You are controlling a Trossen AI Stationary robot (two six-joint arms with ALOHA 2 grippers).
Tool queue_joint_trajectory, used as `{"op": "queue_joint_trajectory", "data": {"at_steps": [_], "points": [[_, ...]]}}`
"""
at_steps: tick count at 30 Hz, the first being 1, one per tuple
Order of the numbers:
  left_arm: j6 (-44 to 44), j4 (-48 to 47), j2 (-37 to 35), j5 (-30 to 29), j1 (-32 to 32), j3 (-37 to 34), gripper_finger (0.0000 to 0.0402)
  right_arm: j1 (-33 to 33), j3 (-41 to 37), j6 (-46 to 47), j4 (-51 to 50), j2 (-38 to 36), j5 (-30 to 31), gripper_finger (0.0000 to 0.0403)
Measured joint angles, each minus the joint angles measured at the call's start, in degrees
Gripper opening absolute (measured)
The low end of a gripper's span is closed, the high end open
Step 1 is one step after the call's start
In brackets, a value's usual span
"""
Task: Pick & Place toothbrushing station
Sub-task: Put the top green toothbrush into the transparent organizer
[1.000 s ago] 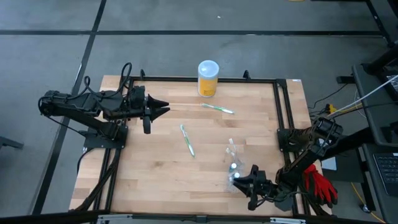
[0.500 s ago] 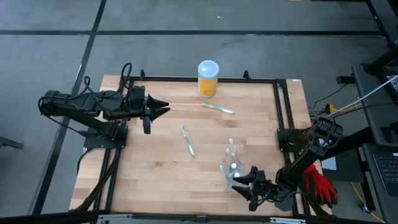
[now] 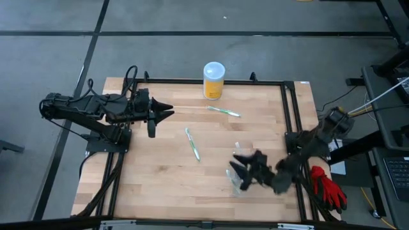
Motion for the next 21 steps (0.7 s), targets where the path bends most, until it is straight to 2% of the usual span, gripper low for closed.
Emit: {"op": "queue_joint_trajectory", "data": {"at_steps": [3, 8, 10, 14, 17, 21], "points": [[0.6, -0.7, 0.0, -1.2, 0.0, 0.0, 0.0101, -7.1, 0.0, -12.0, 1.6, -7.3, -10.8, 0.0203], [2.0, -0.7, 0.0, -1.9, 0.8, 0.0, 0.0101, -23.1, 0.2, -24.4, -1.8, -20.5, -36.1, 0.0203], [2.5, -0.7, 0.0, -2.2, 1.0, 0.0, 0.0101, -29.3, 2.0, -24.7, -12.7, -25.2, -43.5, 0.0203], [4.0, -0.7, 0.0, -2.6, 1.0, 0.0, 0.0101, -42.0, 12.0, -24.7, -45.1, -29.8, -59.6, 0.0195], [4.5, -0.7, 0.3, -3.9, 1.0, 0.0, 0.0101, -51.0, 21.8, -28.5, -62.8, -28.1, -70.6, 0.0187], [5.7, -0.5, 0.4, -5.8, 1.0, 0.0, 0.0101, -61.4, 31.6, -35.8, -78.4, -22.3, -81.6, 0.0177]]}}
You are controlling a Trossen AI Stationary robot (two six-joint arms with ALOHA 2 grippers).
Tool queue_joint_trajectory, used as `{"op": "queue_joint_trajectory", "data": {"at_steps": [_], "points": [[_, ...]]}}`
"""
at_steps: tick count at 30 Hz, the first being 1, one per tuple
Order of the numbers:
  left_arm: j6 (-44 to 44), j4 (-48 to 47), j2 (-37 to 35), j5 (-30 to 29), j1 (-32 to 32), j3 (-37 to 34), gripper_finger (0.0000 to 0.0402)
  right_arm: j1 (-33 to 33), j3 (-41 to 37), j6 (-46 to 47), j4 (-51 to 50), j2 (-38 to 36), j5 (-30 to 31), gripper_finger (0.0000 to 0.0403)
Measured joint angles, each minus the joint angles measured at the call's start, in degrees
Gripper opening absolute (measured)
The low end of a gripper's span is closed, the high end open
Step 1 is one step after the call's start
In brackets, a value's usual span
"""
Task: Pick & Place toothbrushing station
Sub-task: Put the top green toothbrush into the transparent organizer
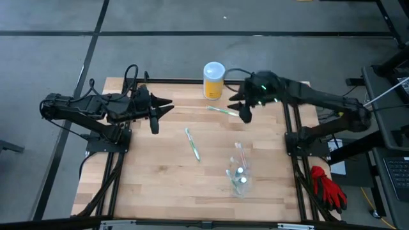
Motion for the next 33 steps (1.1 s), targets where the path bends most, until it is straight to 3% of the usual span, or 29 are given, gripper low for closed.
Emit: {"op": "queue_joint_trajectory", "data": {"at_steps": [3, 9, 16, 19, 26, 33], "points": [[0.4, -0.1, 0.1, -0.9, 0.0, 0.0, 0.0101, -5.7, 3.3, -5.6, -7.2, 5.9, -6.5, 0.0171], [0.6, -0.1, 0.1, -1.3, 0.0, 0.0, 0.0101, -10.2, 3.8, -12.6, -9.3, 17.9, -12.1, 0.0164], [-0.2, -0.1, 0.1, -1.3, 0.0, 0.0, 0.0101, -11.5, 3.8, -12.4, -8.7, 27.9, -10.4, 0.0162], [-0.6, -0.1, 0.1, -1.2, -0.1, 0.0, 0.0101, -11.7, 3.8, -11.3, -8.0, 31.1, -6.8, 0.0162], [-1.2, -0.1, 0.1, -1.2, -1.4, 0.0, 0.0101, -11.8, 3.8, -9.6, -4.0, 35.3, -1.3, 0.0162], [-2.2, 0.0, 0.1, -1.2, -2.9, 0.0, 0.0101, -11.8, 3.8, -8.4, -0.4, 38.7, -0.8, 0.0162]]}}
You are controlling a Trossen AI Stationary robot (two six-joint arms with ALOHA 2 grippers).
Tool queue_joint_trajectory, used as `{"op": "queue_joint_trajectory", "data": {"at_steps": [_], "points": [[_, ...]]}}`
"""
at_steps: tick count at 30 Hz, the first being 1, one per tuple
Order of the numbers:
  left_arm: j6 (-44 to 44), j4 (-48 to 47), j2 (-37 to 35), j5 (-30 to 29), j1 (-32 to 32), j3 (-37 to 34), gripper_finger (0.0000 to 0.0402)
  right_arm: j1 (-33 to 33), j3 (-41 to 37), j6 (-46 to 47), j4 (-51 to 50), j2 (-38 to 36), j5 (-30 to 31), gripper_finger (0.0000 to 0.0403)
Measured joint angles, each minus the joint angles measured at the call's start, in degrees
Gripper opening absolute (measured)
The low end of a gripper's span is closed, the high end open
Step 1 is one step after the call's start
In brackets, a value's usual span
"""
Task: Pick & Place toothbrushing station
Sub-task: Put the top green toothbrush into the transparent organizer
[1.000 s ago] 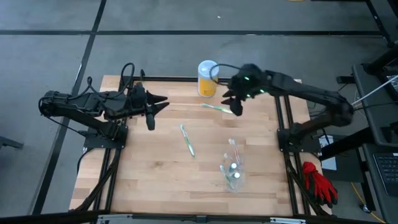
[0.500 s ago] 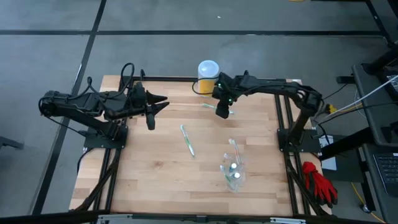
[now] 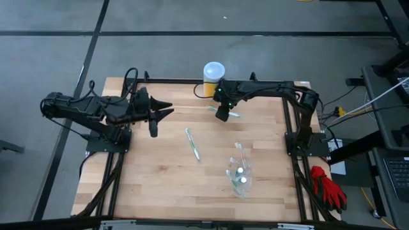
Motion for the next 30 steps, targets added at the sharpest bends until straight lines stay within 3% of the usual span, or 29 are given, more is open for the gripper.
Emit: {"op": "queue_joint_trajectory", "data": {"at_steps": [17, 21, 26, 30], "points": [[-3.3, 0.1, 0.0, -0.5, -2.8, 0.0, 0.0101, 0.7, 0.0, 1.4, 4.4, 5.1, 0.0, 0.0155], [-3.5, 0.1, 0.0, -1.5, -3.4, 0.0, 0.0101, 1.6, 0.0, 1.6, 4.5, 5.1, 1.0, 0.0115], [-3.6, 0.1, 0.0, -1.9, -3.6, 0.0, 0.0101, 3.0, 0.0, 1.4, 4.6, 5.1, 1.5, 0.0022], [-3.4, 0.8, 0.0, -2.0, -3.6, 0.0, 0.0101, 4.6, 0.0, 0.3, 4.7, 5.1, 2.8, 0.0008]]}}
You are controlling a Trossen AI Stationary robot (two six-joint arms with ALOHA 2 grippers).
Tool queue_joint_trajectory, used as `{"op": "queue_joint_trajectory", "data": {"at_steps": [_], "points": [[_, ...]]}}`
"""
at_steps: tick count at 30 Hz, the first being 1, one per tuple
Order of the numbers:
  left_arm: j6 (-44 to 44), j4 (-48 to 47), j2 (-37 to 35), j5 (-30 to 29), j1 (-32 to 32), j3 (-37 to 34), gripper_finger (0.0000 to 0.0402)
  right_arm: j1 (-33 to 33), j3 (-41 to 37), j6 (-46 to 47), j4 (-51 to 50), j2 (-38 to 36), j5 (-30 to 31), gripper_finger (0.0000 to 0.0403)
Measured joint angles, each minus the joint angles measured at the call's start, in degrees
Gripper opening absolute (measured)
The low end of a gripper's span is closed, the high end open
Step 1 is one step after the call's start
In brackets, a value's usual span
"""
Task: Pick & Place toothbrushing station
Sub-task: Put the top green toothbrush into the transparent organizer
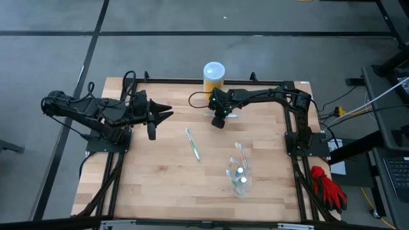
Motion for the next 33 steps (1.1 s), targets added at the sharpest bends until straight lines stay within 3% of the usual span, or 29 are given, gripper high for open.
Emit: {"op": "queue_joint_trajectory", "data": {"at_steps": [10, 17, 22, 25, 28, 33], "points": [[2.3, 1.8, 0.0, 0.0, 0.0, 0.0, 0.0101, 5.9, 0.0, 5.2, 0.1, -3.2, -0.5, 0.0002], [2.9, 1.8, 0.0, 0.2, 0.0, 0.0, 0.0101, 11.6, 0.0, 11.6, 1.1, -14.2, 5.9, 0.0001], [3.3, 1.8, 0.0, 0.7, -0.8, 0.0, 0.0101, 15.9, -0.1, 16.7, -0.7, -24.6, 14.9, 0.0001], [4.2, 1.8, 0.0, 0.6, -1.5, 0.0, 0.0101, 17.9, -0.4, 16.9, -2.0, -28.6, 17.3, 0.0001], [4.7, 1.8, 0.0, 0.6, -2.0, 0.0, 0.0101, 19.1, -0.5, 16.1, -2.9, -28.6, 15.4, 0.0000], [4.9, 1.8, 0.0, 0.6, -3.1, 0.0, 0.0101, 19.3, -0.5, 15.9, -0.6, -22.6, 11.6, 0.0009]]}}
